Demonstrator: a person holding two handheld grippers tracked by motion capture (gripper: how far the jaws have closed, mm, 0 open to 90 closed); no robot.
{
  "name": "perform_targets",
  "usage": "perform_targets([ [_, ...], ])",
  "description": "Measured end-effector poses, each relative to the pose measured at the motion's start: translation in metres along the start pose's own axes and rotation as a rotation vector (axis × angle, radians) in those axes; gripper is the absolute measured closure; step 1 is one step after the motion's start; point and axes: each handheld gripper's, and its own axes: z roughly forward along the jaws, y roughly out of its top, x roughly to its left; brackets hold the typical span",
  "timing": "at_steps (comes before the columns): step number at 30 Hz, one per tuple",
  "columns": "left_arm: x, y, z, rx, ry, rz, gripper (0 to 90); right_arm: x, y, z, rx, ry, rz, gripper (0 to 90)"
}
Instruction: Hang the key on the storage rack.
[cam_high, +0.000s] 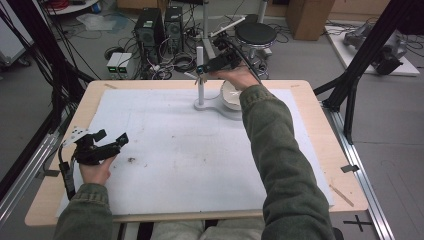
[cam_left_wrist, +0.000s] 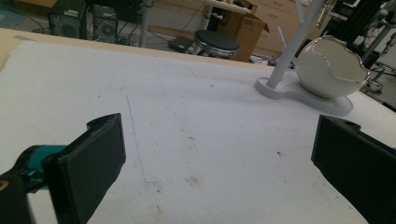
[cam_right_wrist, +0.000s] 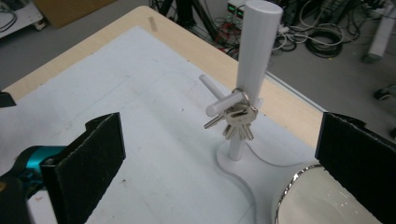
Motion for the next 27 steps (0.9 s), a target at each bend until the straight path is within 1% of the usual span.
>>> perform_targets([
  [3, 0.0, 0.0, 0.0, 0.0, 0.0, 0.0, 3.4, 0.0, -0.004, -0.004, -0.024, -0.029, 0.009, 0.5],
  [4, -0.001, 0.0, 0.0, -0.002, 0.0, -0.002, 3.4, 0.0, -0.005, -0.005, -0.019, -0.027, 0.012, 0.5],
  [5, -0.001, 0.0, 0.0, -0.002, 0.0, -0.003, 3.4, 0.0, -0.006, -0.005, -0.005, -0.022, 0.021, 0.5],
  [6, 0.0, 0.0, 0.0, -0.002, 0.0, -0.001, 3.4, 0.0, -0.008, -0.005, 0.013, -0.023, 0.018, 0.5],
  [8, 0.0, 0.0, 0.0, -0.003, -0.001, -0.004, 3.4, 0.002, -0.01, -0.006, 0.022, -0.048, -0.003, 0.5],
  [9, 0.0, 0.0, 0.0, -0.003, 0.0, -0.004, 3.4, 0.004, -0.011, -0.007, 0.023, -0.054, 0.004, 0.5],
  [11, 0.0, 0.0, 0.0, -0.002, -0.003, -0.005, 3.4, 0.007, -0.016, -0.009, 0.003, -0.054, 0.013, 0.5],
  [13, 0.0, 0.0, 0.0, -0.002, -0.003, -0.004, 3.4, 0.011, -0.021, -0.011, -0.002, -0.062, 0.018, 0.5],
  [14, 0.0, 0.0, 0.0, 0.001, -0.004, -0.001, 3.4, 0.012, -0.024, -0.012, -0.001, -0.066, 0.013, 0.5],
  [16, -0.001, 0.0, -0.001, -0.001, -0.004, -0.002, 3.4, 0.014, -0.029, -0.015, -0.017, -0.076, 0.012, 0.6],
  [18, -0.001, 0.0, 0.0, 0.001, -0.005, -0.001, 3.4, 0.015, -0.033, -0.02, -0.031, -0.065, 0.019, 0.6],
  [22, -0.001, 0.0, 0.0, -0.001, -0.003, -0.001, 3.4, 0.017, -0.042, -0.027, -0.044, -0.084, 0.005, 0.6],
  [27, -0.001, 0.0, -0.001, 0.001, -0.001, 0.002, 3.4, 0.018, -0.052, -0.037, -0.086, -0.076, 0.019, 0.6],
])
